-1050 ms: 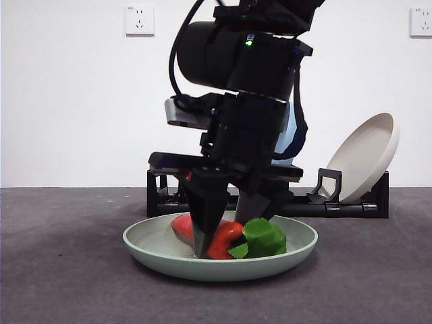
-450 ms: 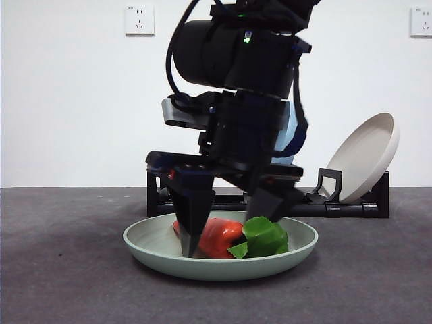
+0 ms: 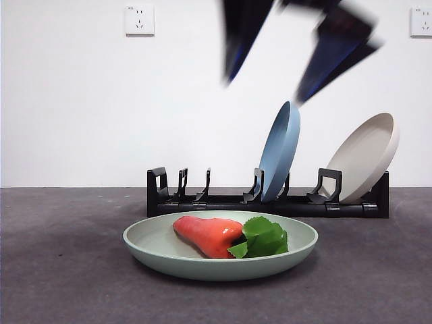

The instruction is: Take the green plate from the plate rack,put the plate on the table,take the carrot from the table,put the carrot in the plate

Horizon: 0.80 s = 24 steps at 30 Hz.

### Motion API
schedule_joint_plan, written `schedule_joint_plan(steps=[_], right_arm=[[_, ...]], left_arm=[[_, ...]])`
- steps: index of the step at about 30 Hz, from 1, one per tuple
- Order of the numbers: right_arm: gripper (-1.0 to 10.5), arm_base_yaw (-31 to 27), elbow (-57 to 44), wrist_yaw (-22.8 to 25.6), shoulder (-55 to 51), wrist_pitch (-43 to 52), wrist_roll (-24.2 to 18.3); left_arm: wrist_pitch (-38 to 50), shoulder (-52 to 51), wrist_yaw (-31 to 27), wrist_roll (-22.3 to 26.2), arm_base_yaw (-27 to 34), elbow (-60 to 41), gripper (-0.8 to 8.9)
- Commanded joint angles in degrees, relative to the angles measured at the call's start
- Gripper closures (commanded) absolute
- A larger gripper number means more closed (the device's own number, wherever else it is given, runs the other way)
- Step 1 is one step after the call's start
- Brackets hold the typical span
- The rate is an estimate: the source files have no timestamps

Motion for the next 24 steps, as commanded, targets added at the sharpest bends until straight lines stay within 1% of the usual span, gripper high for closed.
schedule_joint_plan(steps=[1,5,7,8,9,10,11,13,14,15,17,24], right_arm=[[4.8,0.13,-0.22,-0.09,-6.8,-4.61,0.42],[4.9,0.09,-0.22,-0.09,-15.45,-8.92,1.01],[5.6,0.09,-0.22,-0.09,-18.62,-10.27,2.23],[6.3,0.09,-0.22,-0.11,-20.46,-11.21,2.97],[6.8,0.09,-0.22,-0.09,-21.75,-11.98,3.39],[7.3,0.09,-0.22,-0.09,-22.93,-12.83,3.54],[8.0,0.09,-0.22,-0.09,-24.28,-13.88,3.8],[9.0,0.09,-0.22,-0.09,-26.01,-15.28,3.85],[9.6,0.09,-0.22,-0.09,-26.91,-16.04,3.85],[9.6,0.09,-0.22,-0.09,-27.41,-16.44,3.82],[9.6,0.09,-0.22,-0.04,-28.33,-16.94,3.85],[9.4,0.09,-0.22,-0.04,-28.92,-16.94,3.82]], left_arm=[[-1.84,-0.11,-0.07,-0.48,0.17,-0.15,4.06],[-5.14,-0.11,-0.04,-2.29,0.17,-0.15,4.09],[-6.49,-0.11,-0.02,-3.26,0.17,-0.15,4.1],[-7.32,-0.09,0.0,-3.69,0.17,-0.15,4.18],[-7.93,-0.09,0.13,-3.72,0.15,-0.15,4.54],[-8.52,-0.09,0.15,-3.74,0.15,-0.15,5.25],[-9.27,-0.09,0.15,-3.82,0.17,-0.15,6.54],[-10.08,-0.11,0.15,-3.85,0.17,-0.15,8.39],[-10.29,-0.09,0.15,-3.98,0.17,-0.15,8.19],[-10.34,-0.09,0.15,-4.15,0.17,-0.15,8.19],[-10.32,-0.09,0.15,-4.83,0.17,-0.15,8.19],[-10.38,-0.09,0.07,-4.85,0.17,-0.15,8.17]])
